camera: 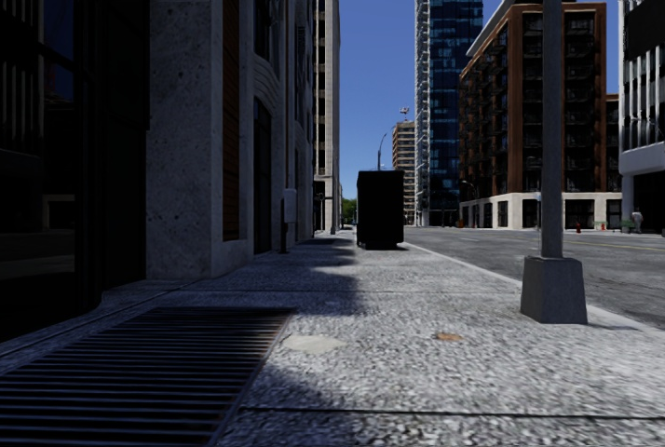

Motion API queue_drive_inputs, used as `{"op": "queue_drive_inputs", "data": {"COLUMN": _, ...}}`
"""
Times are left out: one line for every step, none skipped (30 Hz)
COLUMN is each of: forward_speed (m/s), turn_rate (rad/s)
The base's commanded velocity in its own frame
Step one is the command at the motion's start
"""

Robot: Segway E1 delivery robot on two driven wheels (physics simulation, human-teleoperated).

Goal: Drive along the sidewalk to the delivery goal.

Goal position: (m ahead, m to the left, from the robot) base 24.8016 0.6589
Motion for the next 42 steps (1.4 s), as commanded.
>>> {"op": "queue_drive_inputs", "data": {"forward_speed": 2.00, "turn_rate": 0.00}}
{"op": "queue_drive_inputs", "data": {"forward_speed": 2.00, "turn_rate": 0.00}}
{"op": "queue_drive_inputs", "data": {"forward_speed": 2.00, "turn_rate": 0.00}}
{"op": "queue_drive_inputs", "data": {"forward_speed": 2.00, "turn_rate": 0.00}}
{"op": "queue_drive_inputs", "data": {"forward_speed": 2.00, "turn_rate": 0.00}}
{"op": "queue_drive_inputs", "data": {"forward_speed": 2.00, "turn_rate": 0.00}}
{"op": "queue_drive_inputs", "data": {"forward_speed": 2.00, "turn_rate": 0.00}}
{"op": "queue_drive_inputs", "data": {"forward_speed": 2.00, "turn_rate": 0.00}}
{"op": "queue_drive_inputs", "data": {"forward_speed": 2.00, "turn_rate": 0.00}}
{"op": "queue_drive_inputs", "data": {"forward_speed": 2.00, "turn_rate": 0.00}}
{"op": "queue_drive_inputs", "data": {"forward_speed": 2.00, "turn_rate": 0.00}}
{"op": "queue_drive_inputs", "data": {"forward_speed": 2.00, "turn_rate": 0.00}}
{"op": "queue_drive_inputs", "data": {"forward_speed": 2.00, "turn_rate": 0.00}}
{"op": "queue_drive_inputs", "data": {"forward_speed": 2.00, "turn_rate": 0.00}}
{"op": "queue_drive_inputs", "data": {"forward_speed": 2.00, "turn_rate": 0.00}}
{"op": "queue_drive_inputs", "data": {"forward_speed": 2.00, "turn_rate": 0.00}}
{"op": "queue_drive_inputs", "data": {"forward_speed": 2.00, "turn_rate": 0.00}}
{"op": "queue_drive_inputs", "data": {"forward_speed": 2.00, "turn_rate": 0.00}}
{"op": "queue_drive_inputs", "data": {"forward_speed": 2.00, "turn_rate": 0.00}}
{"op": "queue_drive_inputs", "data": {"forward_speed": 2.00, "turn_rate": 0.00}}
{"op": "queue_drive_inputs", "data": {"forward_speed": 2.00, "turn_rate": 0.00}}
{"op": "queue_drive_inputs", "data": {"forward_speed": 2.00, "turn_rate": 0.00}}
{"op": "queue_drive_inputs", "data": {"forward_speed": 2.00, "turn_rate": 0.00}}
{"op": "queue_drive_inputs", "data": {"forward_speed": 2.00, "turn_rate": 0.00}}
{"op": "queue_drive_inputs", "data": {"forward_speed": 2.00, "turn_rate": 0.00}}
{"op": "queue_drive_inputs", "data": {"forward_speed": 2.00, "turn_rate": 0.00}}
{"op": "queue_drive_inputs", "data": {"forward_speed": 2.00, "turn_rate": 0.00}}
{"op": "queue_drive_inputs", "data": {"forward_speed": 2.00, "turn_rate": 0.00}}
{"op": "queue_drive_inputs", "data": {"forward_speed": 2.00, "turn_rate": 0.00}}
{"op": "queue_drive_inputs", "data": {"forward_speed": 2.00, "turn_rate": 0.00}}
{"op": "queue_drive_inputs", "data": {"forward_speed": 2.00, "turn_rate": 0.00}}
{"op": "queue_drive_inputs", "data": {"forward_speed": 2.00, "turn_rate": 0.00}}
{"op": "queue_drive_inputs", "data": {"forward_speed": 2.00, "turn_rate": 0.00}}
{"op": "queue_drive_inputs", "data": {"forward_speed": 2.00, "turn_rate": 0.00}}
{"op": "queue_drive_inputs", "data": {"forward_speed": 2.00, "turn_rate": 0.00}}
{"op": "queue_drive_inputs", "data": {"forward_speed": 2.00, "turn_rate": 0.00}}
{"op": "queue_drive_inputs", "data": {"forward_speed": 2.00, "turn_rate": 0.00}}
{"op": "queue_drive_inputs", "data": {"forward_speed": 2.00, "turn_rate": 0.00}}
{"op": "queue_drive_inputs", "data": {"forward_speed": 2.00, "turn_rate": 0.00}}
{"op": "queue_drive_inputs", "data": {"forward_speed": 2.00, "turn_rate": 0.00}}
{"op": "queue_drive_inputs", "data": {"forward_speed": 2.00, "turn_rate": 0.00}}
{"op": "queue_drive_inputs", "data": {"forward_speed": 2.00, "turn_rate": 0.00}}
